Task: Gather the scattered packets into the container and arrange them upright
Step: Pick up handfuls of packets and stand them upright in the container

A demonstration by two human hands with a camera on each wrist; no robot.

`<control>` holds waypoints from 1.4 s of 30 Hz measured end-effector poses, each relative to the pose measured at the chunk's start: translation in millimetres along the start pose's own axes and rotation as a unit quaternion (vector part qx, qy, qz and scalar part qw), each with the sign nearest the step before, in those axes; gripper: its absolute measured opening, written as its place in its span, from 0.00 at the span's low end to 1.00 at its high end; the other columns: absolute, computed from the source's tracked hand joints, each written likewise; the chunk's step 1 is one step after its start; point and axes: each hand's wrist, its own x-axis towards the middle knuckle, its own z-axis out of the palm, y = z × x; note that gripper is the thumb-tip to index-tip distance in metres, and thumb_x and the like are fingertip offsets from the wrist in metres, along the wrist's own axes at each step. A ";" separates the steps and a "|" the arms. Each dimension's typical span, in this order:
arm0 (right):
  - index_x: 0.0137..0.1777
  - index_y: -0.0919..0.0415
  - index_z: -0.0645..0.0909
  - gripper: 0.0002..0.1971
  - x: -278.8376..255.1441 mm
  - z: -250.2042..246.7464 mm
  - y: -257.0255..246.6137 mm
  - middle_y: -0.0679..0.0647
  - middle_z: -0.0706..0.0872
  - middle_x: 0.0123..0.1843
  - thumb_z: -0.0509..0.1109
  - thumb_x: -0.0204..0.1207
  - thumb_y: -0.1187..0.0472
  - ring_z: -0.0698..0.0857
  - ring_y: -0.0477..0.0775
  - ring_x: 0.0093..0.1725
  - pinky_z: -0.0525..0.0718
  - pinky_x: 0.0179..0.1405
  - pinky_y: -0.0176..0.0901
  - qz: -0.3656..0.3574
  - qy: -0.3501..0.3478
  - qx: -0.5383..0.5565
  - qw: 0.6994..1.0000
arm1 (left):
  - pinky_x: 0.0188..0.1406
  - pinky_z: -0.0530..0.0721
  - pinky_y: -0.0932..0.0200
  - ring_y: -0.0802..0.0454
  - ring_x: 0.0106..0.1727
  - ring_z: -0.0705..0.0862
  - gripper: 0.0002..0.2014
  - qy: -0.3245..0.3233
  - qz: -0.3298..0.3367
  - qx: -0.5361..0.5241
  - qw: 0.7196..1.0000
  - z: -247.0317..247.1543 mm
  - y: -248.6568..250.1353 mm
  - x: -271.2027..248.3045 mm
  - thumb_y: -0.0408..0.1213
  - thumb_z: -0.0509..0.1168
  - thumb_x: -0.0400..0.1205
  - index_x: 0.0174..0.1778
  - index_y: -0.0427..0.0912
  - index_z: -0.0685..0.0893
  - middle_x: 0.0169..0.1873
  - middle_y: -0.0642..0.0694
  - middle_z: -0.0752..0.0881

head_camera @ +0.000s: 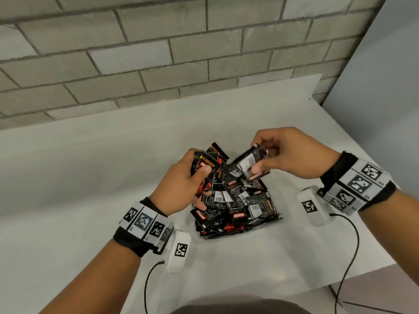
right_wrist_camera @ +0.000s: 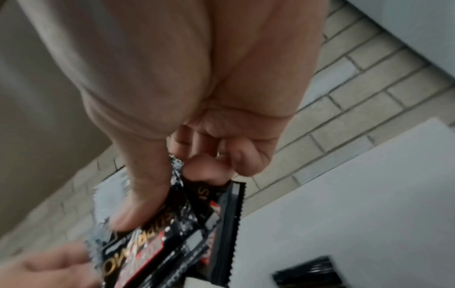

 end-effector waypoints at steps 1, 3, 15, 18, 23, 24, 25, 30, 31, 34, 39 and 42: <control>0.47 0.53 0.81 0.16 -0.1 2.0 -7.4 0.46 0.92 0.41 0.86 0.66 0.56 0.77 0.45 0.29 0.76 0.34 0.37 -0.007 0.004 0.035 0.999 | 0.37 0.89 0.22 0.36 0.42 0.94 0.10 -0.007 -0.006 -0.024 1.000 1.6 0.4 1.5 0.42 0.62 0.91 0.68 0.48 0.75 0.56 0.40 0.89; 0.50 0.56 0.81 0.17 2.1 10.7 -17.6 0.51 0.94 0.45 0.86 0.67 0.58 0.86 0.51 0.34 0.84 0.41 0.46 -0.004 0.004 0.072 0.997 | 0.49 0.86 0.17 0.29 0.50 0.93 0.13 -0.035 -0.013 -0.109 0.993 5.9 4.8 1.6 0.44 0.65 0.90 0.69 0.46 0.77 0.60 0.37 0.88; 0.54 0.52 0.82 0.23 11.3 55.3 -31.9 0.36 0.87 0.34 0.88 0.64 0.52 0.83 0.35 0.28 0.75 0.30 0.26 0.007 0.037 0.014 0.999 | 0.40 0.93 0.31 0.32 0.56 0.92 0.26 -0.069 -0.043 -0.264 0.961 14.0 12.9 0.1 0.46 0.70 0.81 0.73 0.44 0.74 0.68 0.35 0.85; 0.56 0.51 0.78 0.25 7.6 49.0 -38.0 0.44 0.86 0.47 0.88 0.63 0.51 0.86 0.47 0.26 0.83 0.24 0.40 -0.002 0.066 0.077 0.995 | 0.35 0.93 0.35 0.30 0.55 0.92 0.23 -0.046 -0.021 -0.271 0.961 10.0 12.3 2.3 0.39 0.68 0.85 0.76 0.41 0.73 0.67 0.35 0.86; 0.44 0.49 0.88 0.08 4.2 12.4 -12.9 0.37 0.89 0.36 0.80 0.73 0.48 0.86 0.43 0.25 0.85 0.33 0.43 0.041 0.072 -0.043 0.996 | 0.34 0.92 0.30 0.29 0.46 0.93 0.15 0.027 -0.010 -0.211 0.977 -8.4 7.1 4.4 0.37 0.66 0.89 0.70 0.43 0.74 0.59 0.39 0.89; 0.43 0.48 0.89 0.05 2.3 12.9 -4.7 0.35 0.90 0.38 0.79 0.75 0.49 0.85 0.39 0.25 0.85 0.35 0.39 0.057 0.003 -0.101 0.993 | 0.34 0.92 0.29 0.29 0.47 0.93 0.15 0.032 -0.017 -0.202 0.979 -11.3 4.5 3.7 0.37 0.66 0.88 0.70 0.43 0.75 0.59 0.39 0.89; 0.44 0.47 0.90 0.04 0.4 18.3 4.6 0.36 0.91 0.43 0.76 0.78 0.50 0.85 0.36 0.25 0.85 0.37 0.35 0.070 -0.072 -0.160 0.982 | 0.35 0.92 0.29 0.31 0.49 0.93 0.15 0.034 -0.023 -0.193 0.980 -13.1 1.9 2.6 0.37 0.67 0.88 0.70 0.43 0.75 0.60 0.38 0.89; 0.55 0.54 0.89 0.13 0.6 63.9 50.9 0.50 0.87 0.60 0.62 0.82 0.58 0.86 0.51 0.53 0.85 0.55 0.49 0.078 -0.211 -0.401 0.888 | 0.38 0.93 0.30 0.40 0.53 0.94 0.16 0.028 -0.025 -0.148 0.988 -13.7 -8.7 -0.5 0.40 0.67 0.88 0.71 0.45 0.75 0.62 0.42 0.87; 0.55 0.55 0.88 0.13 2.7 66.1 53.4 0.51 0.85 0.61 0.61 0.82 0.57 0.85 0.55 0.53 0.86 0.55 0.53 0.075 -0.202 -0.419 0.882 | 0.38 0.92 0.30 0.41 0.53 0.94 0.16 0.024 -0.023 -0.145 0.989 -12.6 -9.4 -0.4 0.41 0.67 0.88 0.71 0.46 0.75 0.62 0.43 0.87; 0.65 0.53 0.85 0.16 7.3 63.0 52.6 0.50 0.83 0.68 0.61 0.83 0.52 0.84 0.56 0.60 0.84 0.60 0.55 0.072 -0.176 -0.404 0.895 | 0.38 0.92 0.30 0.43 0.54 0.93 0.17 0.021 -0.024 -0.140 0.990 -10.9 -11.3 -1.3 0.41 0.68 0.87 0.71 0.46 0.75 0.62 0.44 0.88; 0.64 0.45 0.86 0.13 0.9 39.4 40.1 0.43 0.86 0.65 0.71 0.82 0.52 0.85 0.48 0.59 0.83 0.62 0.49 0.054 -0.076 -0.324 0.941 | 0.35 0.93 0.33 0.40 0.52 0.94 0.16 0.042 -0.017 -0.142 0.989 -13.1 -12.3 -1.2 0.41 0.67 0.88 0.71 0.45 0.74 0.62 0.40 0.86; 0.49 0.41 0.88 0.09 -3.6 20.7 24.6 0.39 0.90 0.49 0.76 0.78 0.59 0.85 0.39 0.39 0.84 0.46 0.44 0.041 -0.011 -0.245 0.969 | 0.37 0.93 0.34 0.40 0.53 0.93 0.17 0.056 -0.015 -0.160 0.985 -12.5 -11.5 1.3 0.40 0.67 0.88 0.71 0.44 0.74 0.64 0.38 0.85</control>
